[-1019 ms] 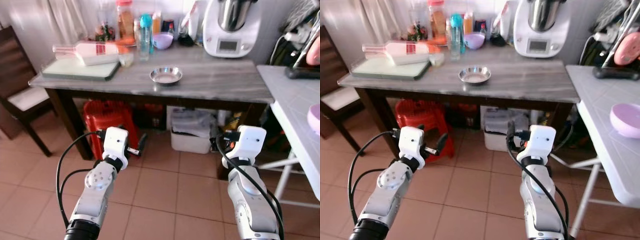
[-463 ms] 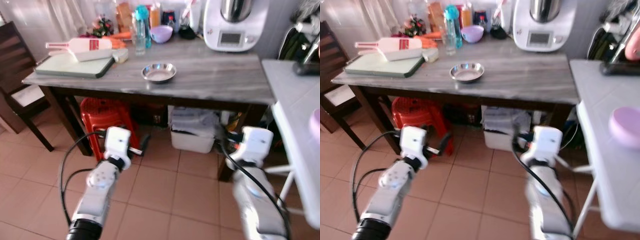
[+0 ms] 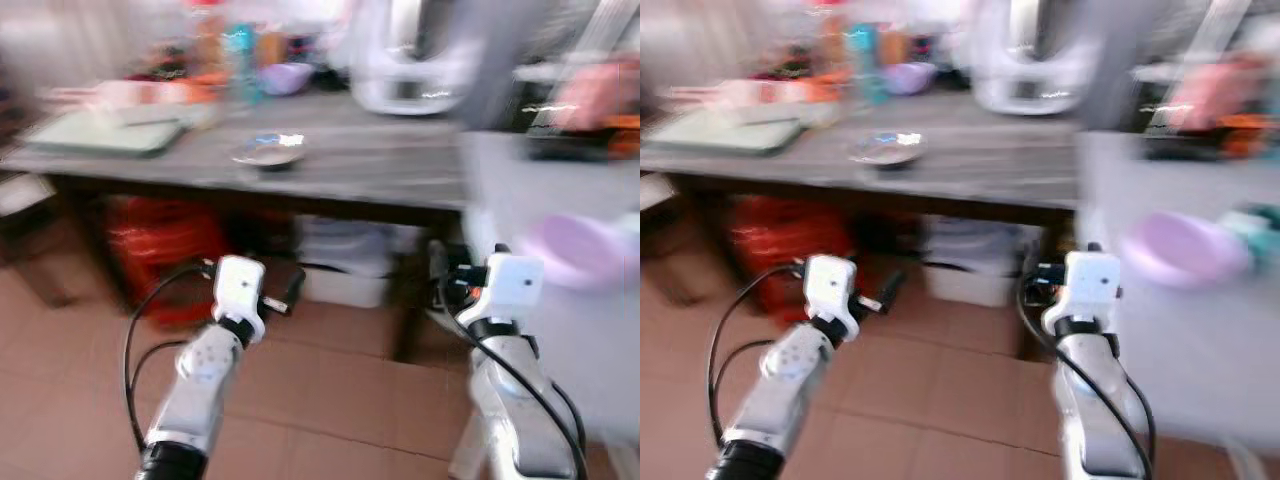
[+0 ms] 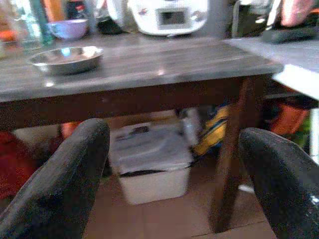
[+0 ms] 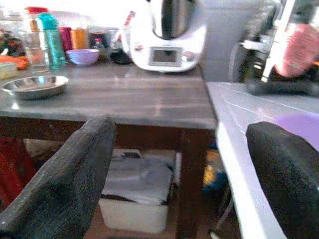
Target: Setting the table
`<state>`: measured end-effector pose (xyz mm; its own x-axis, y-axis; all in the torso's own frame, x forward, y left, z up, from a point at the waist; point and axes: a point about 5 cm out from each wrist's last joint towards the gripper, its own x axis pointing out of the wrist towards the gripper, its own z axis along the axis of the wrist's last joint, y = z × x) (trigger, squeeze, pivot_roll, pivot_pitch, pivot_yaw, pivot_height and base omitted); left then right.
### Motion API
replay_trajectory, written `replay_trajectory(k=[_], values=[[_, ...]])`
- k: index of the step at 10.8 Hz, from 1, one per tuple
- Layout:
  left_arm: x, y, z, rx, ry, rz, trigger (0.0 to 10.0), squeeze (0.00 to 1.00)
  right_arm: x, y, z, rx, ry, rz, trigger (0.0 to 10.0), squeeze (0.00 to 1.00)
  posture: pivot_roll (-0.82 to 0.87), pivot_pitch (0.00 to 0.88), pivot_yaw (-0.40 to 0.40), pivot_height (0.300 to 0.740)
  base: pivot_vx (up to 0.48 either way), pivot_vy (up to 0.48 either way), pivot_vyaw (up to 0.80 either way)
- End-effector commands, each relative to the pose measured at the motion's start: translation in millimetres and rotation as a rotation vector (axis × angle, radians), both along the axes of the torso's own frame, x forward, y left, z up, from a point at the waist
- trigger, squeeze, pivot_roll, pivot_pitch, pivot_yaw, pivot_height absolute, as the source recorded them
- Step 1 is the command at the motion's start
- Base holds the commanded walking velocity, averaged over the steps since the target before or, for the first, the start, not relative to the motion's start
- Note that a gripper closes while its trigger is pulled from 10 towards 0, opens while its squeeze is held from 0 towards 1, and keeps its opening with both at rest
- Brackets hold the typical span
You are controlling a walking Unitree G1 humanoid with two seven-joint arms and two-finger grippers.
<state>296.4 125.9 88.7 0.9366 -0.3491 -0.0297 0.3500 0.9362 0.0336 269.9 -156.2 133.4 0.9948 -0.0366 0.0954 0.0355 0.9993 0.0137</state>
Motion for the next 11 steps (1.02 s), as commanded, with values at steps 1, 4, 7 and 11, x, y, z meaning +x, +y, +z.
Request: replay_trajectory(k=[1,4,7,11], values=[[2.5,0.4,5.7,-0.007,-0.013,-0.004,10.0,0.00,-0.1,1.5,5.4,-0.006,-0.018,0.013,10.0,0.00,-0.05,0.012,0.019,0.740,0.000,-0.262,0.00],[2.3,-2.6,8.5,-0.015,-0.020,-0.009,10.0,0.00,-0.9,0.7,6.6,-0.009,-0.019,0.009,10.0,0.00,-0.05,0.015,0.017,0.740,0.000,-0.260,0.00],[2.2,-3.9,9.3,-0.014,-0.021,-0.017,10.0,0.00,-0.5,1.7,6.4,-0.005,-0.017,0.005,10.0,0.00,-0.05,0.016,0.023,0.740,0.000,-0.263,0.00],[2.7,-5.8,9.0,-0.019,-0.016,-0.021,10.0,0.00,0.9,3.9,6.9,0.000,-0.019,0.005,10.0,0.00,-0.05,0.017,0.026,0.740,0.000,-0.226,0.00]])
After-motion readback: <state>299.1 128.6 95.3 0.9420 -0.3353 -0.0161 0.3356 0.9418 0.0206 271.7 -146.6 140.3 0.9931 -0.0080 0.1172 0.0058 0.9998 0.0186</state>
